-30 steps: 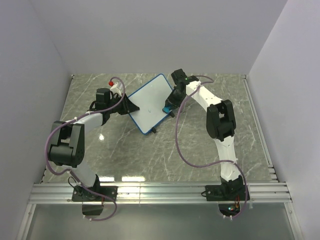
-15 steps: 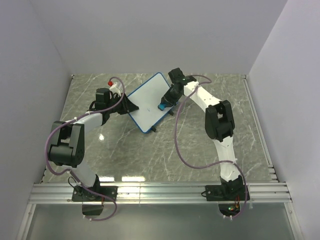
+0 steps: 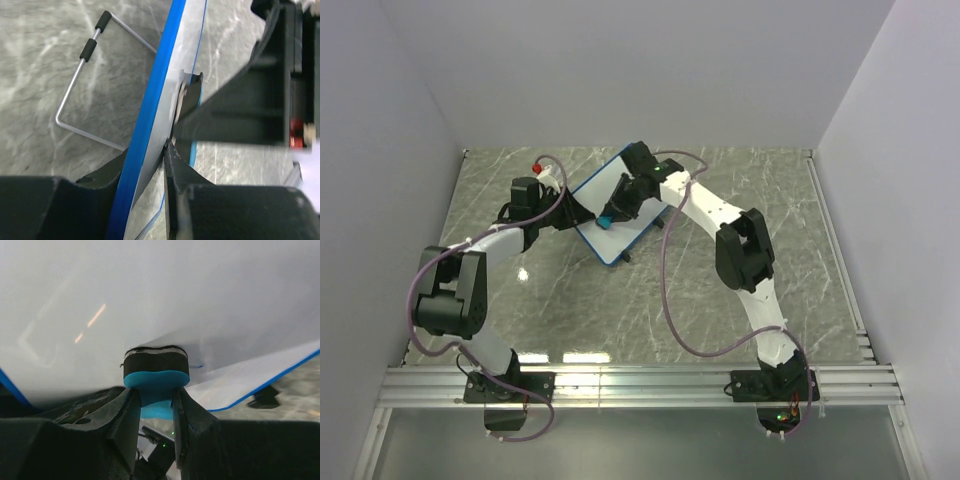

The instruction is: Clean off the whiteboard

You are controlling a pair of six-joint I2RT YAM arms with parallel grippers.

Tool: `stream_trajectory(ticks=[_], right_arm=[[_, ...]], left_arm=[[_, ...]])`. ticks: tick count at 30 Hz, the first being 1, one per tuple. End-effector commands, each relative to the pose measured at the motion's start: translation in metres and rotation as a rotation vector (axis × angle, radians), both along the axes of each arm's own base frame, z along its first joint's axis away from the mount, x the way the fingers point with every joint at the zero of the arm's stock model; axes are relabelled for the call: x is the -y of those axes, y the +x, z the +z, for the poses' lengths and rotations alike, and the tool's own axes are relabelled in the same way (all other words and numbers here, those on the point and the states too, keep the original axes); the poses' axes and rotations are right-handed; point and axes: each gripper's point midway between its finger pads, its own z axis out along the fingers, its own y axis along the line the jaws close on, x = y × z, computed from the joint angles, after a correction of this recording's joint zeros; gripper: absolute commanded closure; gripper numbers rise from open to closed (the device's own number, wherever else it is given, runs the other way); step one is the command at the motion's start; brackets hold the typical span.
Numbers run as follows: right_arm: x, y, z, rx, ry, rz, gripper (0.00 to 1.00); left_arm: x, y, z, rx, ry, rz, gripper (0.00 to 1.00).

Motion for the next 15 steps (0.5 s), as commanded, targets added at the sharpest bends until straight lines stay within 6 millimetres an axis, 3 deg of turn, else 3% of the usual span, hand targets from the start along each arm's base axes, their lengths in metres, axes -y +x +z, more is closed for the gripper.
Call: stream_trajectory(ticks=[1, 3, 6, 8, 10, 15], right_arm=[[-0.065, -0.024, -0.012, 0.025, 0.118, 0.134, 1.0], [-0.065, -0.028, -0.013, 0.025, 0.122, 0.143, 1.0], [-0.058, -0.022, -0.015, 0.033, 0.1, 0.128, 1.0], [-0.039, -0.005, -0.011, 0.051, 0.085, 0.071, 1.0], [-0.012, 0.01, -0.02, 0.037, 0.068, 0.001, 1.0], [0.043, 0.031, -0.027, 0.052, -0.008, -0.125, 1.0]], left_arm=[[-0.048, -0.009, -0.036, -0.07, 0.279, 0.228, 1.0], [-0.062, -0.006, -0.032, -0.057, 0.301, 0.28, 1.0], [-0.045, -0.01, -0.035, -0.066, 0.258, 0.201, 1.0], [-0.036, -0.01, -0.037, -0.067, 0.25, 0.163, 1.0], [-0.03, -0.012, -0.037, -0.067, 0.237, 0.136, 1.0], [-0.026, -0.015, -0.036, -0.068, 0.224, 0.114, 1.0]])
